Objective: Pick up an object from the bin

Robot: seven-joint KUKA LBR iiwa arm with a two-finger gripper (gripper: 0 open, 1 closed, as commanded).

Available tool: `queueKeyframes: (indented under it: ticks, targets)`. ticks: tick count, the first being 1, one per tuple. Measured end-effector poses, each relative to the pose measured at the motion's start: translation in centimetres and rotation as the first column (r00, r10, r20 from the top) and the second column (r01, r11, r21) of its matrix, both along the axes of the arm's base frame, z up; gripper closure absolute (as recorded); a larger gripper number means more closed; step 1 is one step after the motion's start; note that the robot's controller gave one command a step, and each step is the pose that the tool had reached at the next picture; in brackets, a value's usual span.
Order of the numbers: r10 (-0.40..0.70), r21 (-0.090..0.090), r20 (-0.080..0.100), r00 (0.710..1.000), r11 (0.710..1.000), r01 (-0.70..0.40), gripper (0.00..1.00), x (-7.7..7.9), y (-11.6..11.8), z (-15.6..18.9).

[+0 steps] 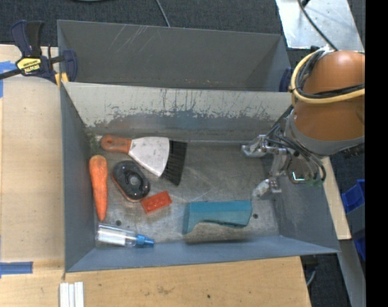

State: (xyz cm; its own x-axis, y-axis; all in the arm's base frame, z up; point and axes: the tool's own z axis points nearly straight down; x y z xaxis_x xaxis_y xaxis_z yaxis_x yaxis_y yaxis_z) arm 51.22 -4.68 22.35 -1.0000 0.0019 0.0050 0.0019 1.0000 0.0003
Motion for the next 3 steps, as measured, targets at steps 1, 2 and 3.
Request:
queueKeyframes:
  ticks: [1,2,3]
  targets:
    - [0.002,-0.001,0.008,1.0,1.0,-0.002,0.0,0.2,0.0,0.4]
    - [0.064,-0.003,0.014,0.998,0.998,-0.064,0.0,-0.6,3.2,-2.7]
    - [0.13,0.0,0.013,0.991,0.991,-0.13,0.0,-1.0,4.2,-8.5]
